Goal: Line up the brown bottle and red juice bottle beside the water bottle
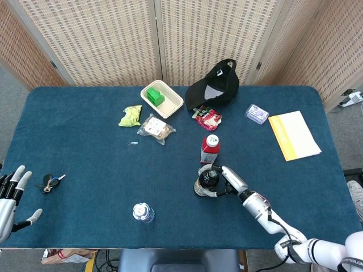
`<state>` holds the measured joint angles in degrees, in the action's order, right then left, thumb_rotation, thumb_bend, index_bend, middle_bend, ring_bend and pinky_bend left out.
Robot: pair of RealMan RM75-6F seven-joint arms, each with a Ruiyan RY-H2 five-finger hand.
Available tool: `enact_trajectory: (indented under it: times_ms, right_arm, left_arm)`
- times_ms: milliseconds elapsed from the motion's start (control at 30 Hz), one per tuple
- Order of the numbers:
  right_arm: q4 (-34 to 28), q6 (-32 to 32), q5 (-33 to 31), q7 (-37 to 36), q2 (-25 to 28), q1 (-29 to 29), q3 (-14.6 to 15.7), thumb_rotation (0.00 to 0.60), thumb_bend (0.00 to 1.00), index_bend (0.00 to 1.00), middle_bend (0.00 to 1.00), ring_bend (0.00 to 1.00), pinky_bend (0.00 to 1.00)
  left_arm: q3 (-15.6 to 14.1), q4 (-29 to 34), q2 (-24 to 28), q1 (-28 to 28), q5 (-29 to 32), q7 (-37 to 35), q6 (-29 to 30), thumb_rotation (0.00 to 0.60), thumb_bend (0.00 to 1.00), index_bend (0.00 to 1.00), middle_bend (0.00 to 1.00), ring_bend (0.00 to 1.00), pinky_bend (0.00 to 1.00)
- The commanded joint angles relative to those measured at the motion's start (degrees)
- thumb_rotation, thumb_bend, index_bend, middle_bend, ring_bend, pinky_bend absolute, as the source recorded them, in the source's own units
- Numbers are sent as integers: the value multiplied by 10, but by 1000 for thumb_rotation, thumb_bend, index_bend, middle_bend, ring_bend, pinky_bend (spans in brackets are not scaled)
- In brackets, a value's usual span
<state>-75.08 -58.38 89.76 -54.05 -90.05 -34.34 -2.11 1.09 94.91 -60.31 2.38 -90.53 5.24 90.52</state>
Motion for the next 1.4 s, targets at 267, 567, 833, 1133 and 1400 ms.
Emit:
enact_trajectory:
  times_ms: [267,567,833,1133,1400]
  right_arm:
    - [-26,-31,28,-8,11,1,13,600,365,546,475,361,316]
    - [-64,-15,58,33,11,-32,19,600,366,554,488,370,318]
    - [-81,17,64,76,-3,-62,24,600,365,555,489,370,317]
    - [-88,34,70,111,-14,-82,34,600,365,554,489,370,317]
    - [-94,34,68,136,-5,-91,38,600,365,555,472,351,318]
  left_arm:
    - [1,-1,-2,1,-1,1,0,600,168,13,0,36,35]
    - [1,3,-1,-1,-3,3,3,600,168,13,0,36,35]
    - [2,-4,-2,-4,1,-4,5,600,169,13,0,36,35]
    - [3,-10,-3,-6,4,-11,5,600,168,13,0,36,35]
    - [3,-13,-6,-2,1,-13,1,600,168,13,0,36,35]
